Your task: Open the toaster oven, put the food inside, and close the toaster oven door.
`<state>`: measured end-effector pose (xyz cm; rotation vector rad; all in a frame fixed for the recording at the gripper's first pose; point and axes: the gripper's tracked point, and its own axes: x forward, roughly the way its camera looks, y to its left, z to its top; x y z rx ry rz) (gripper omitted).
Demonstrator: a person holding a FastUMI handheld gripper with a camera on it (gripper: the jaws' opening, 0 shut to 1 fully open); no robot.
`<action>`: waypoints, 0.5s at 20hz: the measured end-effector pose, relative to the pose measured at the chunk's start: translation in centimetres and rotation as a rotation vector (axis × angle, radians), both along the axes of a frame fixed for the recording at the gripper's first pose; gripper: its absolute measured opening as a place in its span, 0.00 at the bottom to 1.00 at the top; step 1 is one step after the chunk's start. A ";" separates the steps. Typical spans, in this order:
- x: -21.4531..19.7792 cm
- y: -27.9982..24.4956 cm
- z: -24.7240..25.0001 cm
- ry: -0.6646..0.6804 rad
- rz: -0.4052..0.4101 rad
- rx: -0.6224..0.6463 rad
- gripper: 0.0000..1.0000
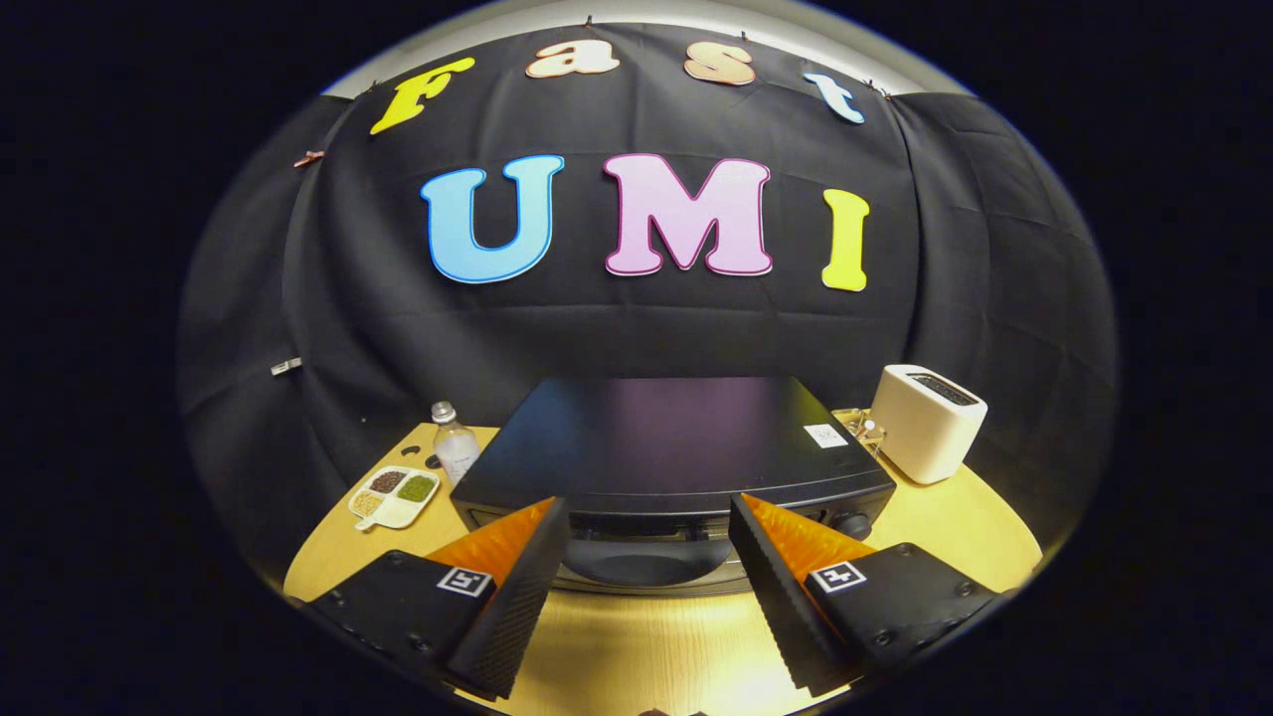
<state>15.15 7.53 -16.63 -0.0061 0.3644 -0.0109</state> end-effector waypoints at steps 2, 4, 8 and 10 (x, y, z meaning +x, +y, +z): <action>0.9 0.0 -1.4 0.014 -0.011 -0.002 1.00; 1.6 0.1 -2.2 0.018 -0.025 0.005 1.00; 1.8 0.8 -3.4 0.027 -0.016 -0.008 0.98; 1.5 1.0 -3.3 0.028 -0.005 0.000 0.99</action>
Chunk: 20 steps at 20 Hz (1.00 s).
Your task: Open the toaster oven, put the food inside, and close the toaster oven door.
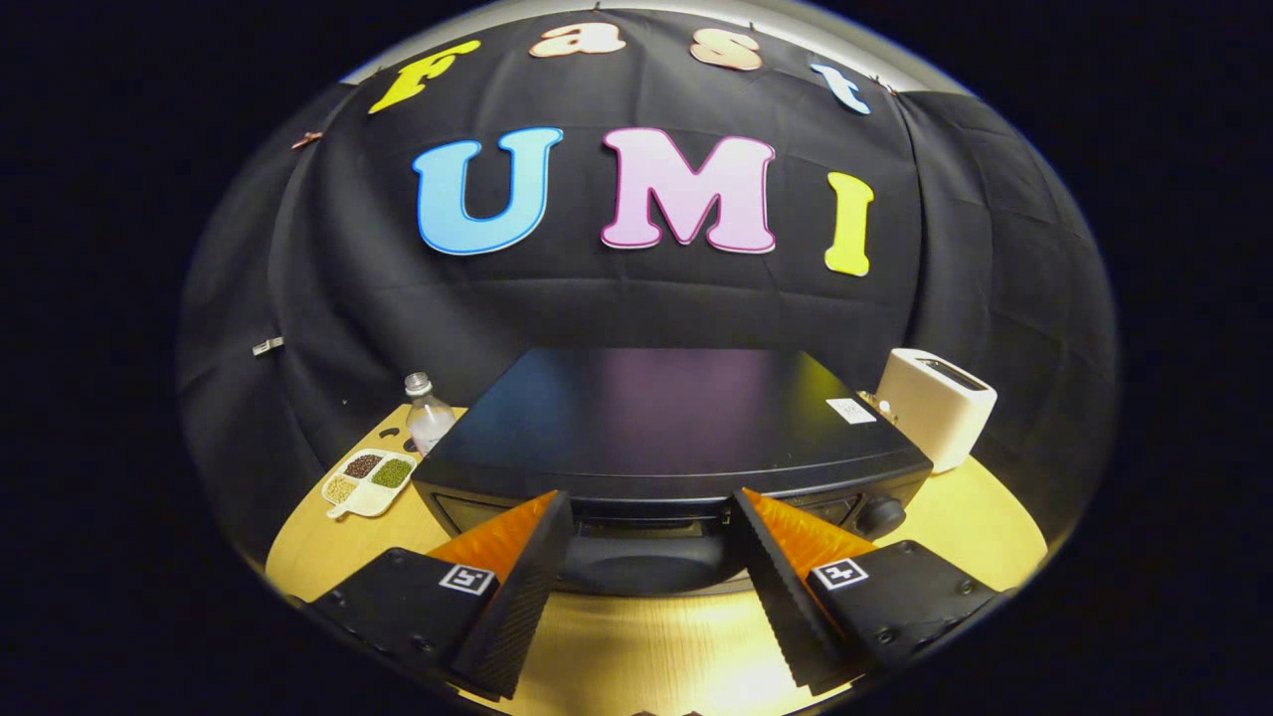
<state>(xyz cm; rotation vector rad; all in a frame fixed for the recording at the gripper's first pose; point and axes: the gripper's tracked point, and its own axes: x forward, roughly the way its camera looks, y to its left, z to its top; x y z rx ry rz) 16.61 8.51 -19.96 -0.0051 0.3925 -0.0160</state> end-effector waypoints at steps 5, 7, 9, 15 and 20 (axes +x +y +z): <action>-1.3 0.0 -0.4 0.015 0.009 0.005 0.99; -2.2 0.1 -0.5 0.018 0.008 0.005 0.99; -3.1 0.1 -0.9 0.022 0.011 0.008 0.99; -5.9 0.0 -1.9 0.032 0.035 0.029 0.99; -8.8 -0.1 -3.7 0.064 0.059 0.041 0.99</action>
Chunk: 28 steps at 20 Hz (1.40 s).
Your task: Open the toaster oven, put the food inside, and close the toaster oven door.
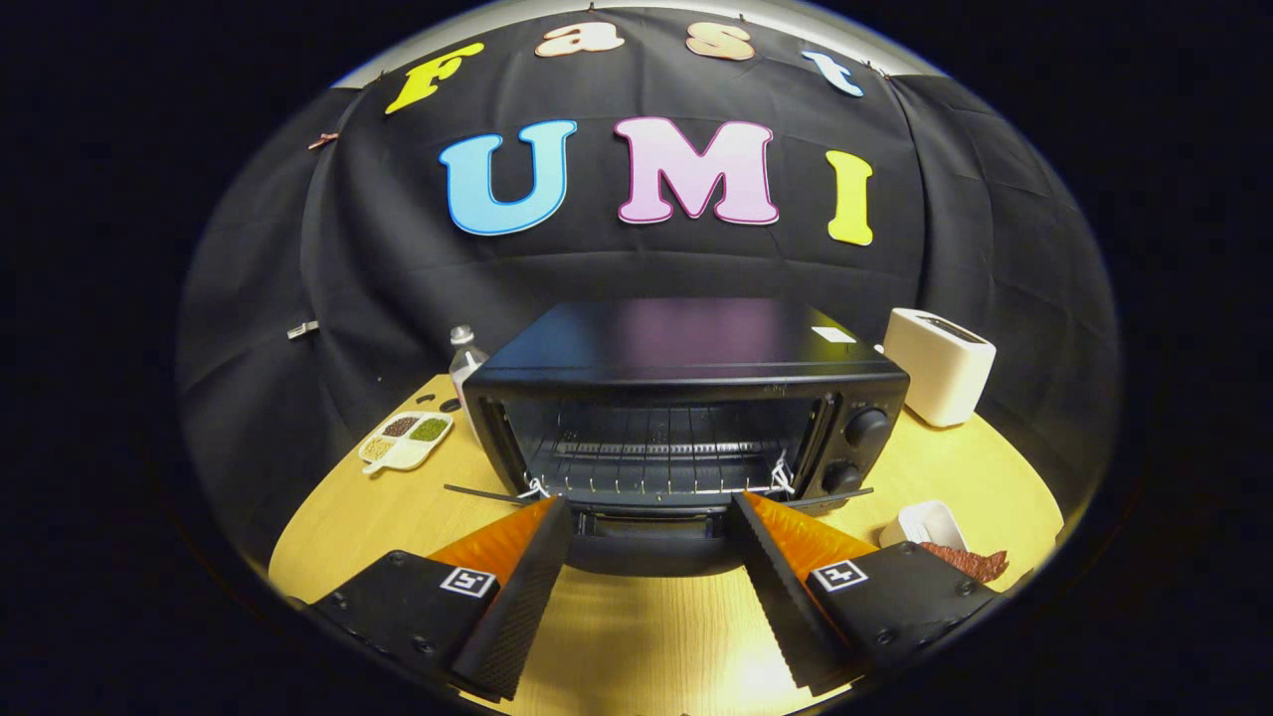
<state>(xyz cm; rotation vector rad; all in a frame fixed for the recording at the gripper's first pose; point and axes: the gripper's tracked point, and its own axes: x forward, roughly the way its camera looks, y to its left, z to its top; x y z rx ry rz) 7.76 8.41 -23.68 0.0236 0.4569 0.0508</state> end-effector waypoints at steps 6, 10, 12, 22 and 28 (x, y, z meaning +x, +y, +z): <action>-4.6 -0.4 -5.2 0.124 0.072 -0.042 0.98; -6.7 -1.4 -7.9 0.226 0.074 -0.008 0.96; -7.0 -2.2 -6.7 0.209 0.074 -0.006 0.96; -6.1 -9.5 6.2 0.041 0.022 0.020 0.97; -5.2 -16.4 10.1 0.004 -0.002 0.009 0.97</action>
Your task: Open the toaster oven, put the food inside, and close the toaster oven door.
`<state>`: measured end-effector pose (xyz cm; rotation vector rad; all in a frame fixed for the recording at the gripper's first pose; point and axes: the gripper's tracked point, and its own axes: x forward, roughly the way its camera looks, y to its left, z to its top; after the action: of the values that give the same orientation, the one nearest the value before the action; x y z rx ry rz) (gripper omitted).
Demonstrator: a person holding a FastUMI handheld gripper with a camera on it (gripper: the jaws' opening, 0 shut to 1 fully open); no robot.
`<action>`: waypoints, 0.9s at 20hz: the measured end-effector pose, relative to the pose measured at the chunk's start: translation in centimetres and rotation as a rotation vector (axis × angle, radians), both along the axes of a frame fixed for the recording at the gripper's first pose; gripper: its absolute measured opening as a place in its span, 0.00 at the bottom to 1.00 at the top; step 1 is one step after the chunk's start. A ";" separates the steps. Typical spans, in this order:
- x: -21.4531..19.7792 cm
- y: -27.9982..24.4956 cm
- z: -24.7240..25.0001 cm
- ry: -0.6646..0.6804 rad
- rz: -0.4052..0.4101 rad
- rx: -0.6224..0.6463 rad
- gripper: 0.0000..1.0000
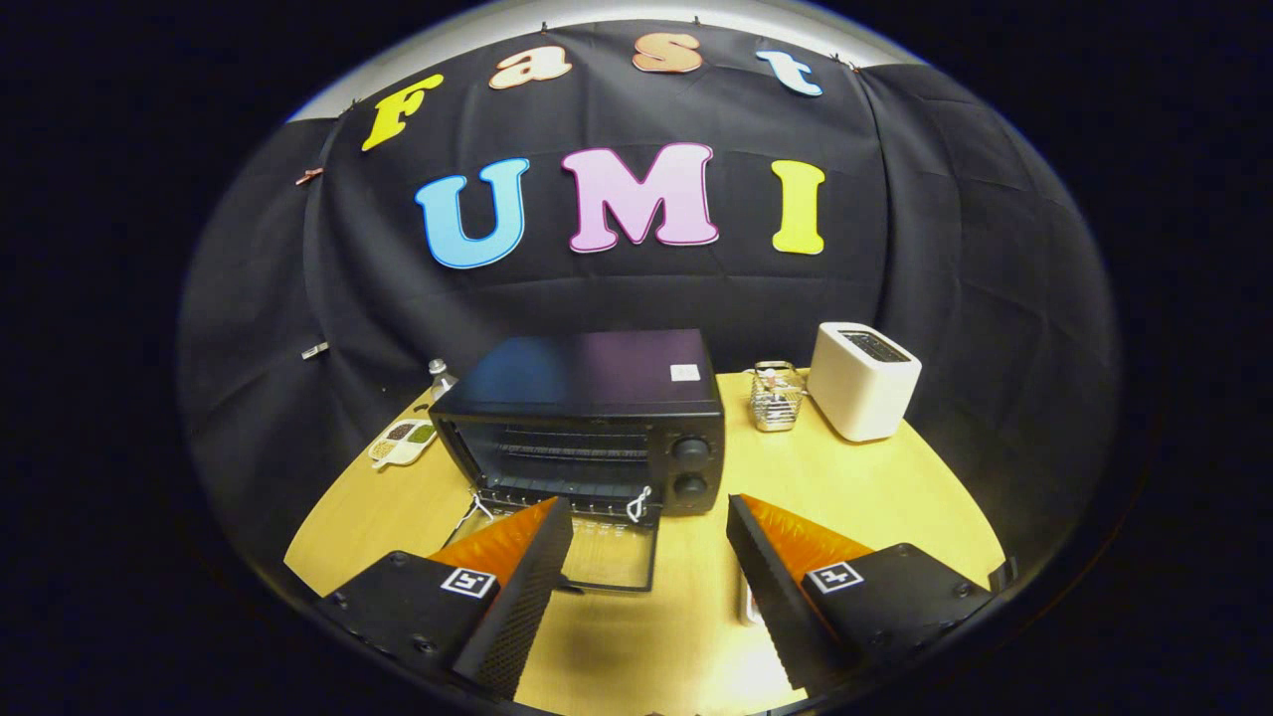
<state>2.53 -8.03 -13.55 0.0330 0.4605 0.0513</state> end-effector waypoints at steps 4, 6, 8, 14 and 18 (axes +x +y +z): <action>0.4 -5.0 -0.2 0.039 -0.006 0.019 0.97; 0.6 -7.6 -1.5 0.083 -0.016 0.035 0.97; 0.8 -9.8 -3.0 0.134 -0.026 0.067 0.98; 0.1 -14.1 -9.3 0.342 -0.029 0.196 0.99; -1.5 -15.3 -13.3 0.485 0.012 0.272 0.97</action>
<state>1.01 -23.33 -26.85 0.3150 0.9362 0.1184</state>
